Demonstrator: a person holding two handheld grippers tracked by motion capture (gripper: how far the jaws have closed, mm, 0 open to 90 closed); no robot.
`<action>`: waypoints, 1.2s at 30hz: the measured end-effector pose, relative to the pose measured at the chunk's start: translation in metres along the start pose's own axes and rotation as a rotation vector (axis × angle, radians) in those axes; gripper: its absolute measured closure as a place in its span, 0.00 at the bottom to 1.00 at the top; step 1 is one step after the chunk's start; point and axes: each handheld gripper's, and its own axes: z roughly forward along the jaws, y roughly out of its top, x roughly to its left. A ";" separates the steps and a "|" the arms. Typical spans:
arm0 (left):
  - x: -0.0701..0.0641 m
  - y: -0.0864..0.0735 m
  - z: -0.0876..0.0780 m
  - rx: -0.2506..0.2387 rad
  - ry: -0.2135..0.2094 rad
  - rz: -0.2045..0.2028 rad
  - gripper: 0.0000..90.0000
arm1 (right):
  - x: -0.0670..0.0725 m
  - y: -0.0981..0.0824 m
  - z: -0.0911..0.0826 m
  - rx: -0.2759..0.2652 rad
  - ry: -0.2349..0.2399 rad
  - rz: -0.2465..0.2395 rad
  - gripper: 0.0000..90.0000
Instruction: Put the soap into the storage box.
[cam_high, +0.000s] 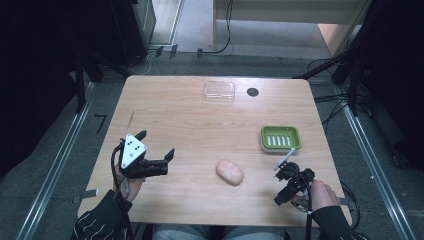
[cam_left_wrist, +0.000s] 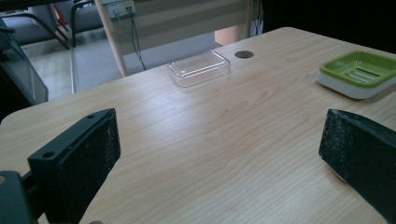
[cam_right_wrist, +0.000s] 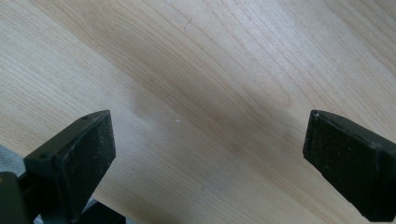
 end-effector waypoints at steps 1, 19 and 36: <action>0.000 0.000 0.000 0.001 0.000 0.001 0.00 | 0.000 0.000 0.000 0.001 0.001 -0.006 0.03; 0.001 -0.001 -0.002 0.000 0.001 -0.004 0.00 | 0.004 0.006 0.001 0.006 -0.007 -0.041 0.03; 0.006 -0.005 -0.011 0.003 0.031 -0.012 0.00 | 0.013 0.022 -0.004 -0.011 -0.027 -0.093 0.03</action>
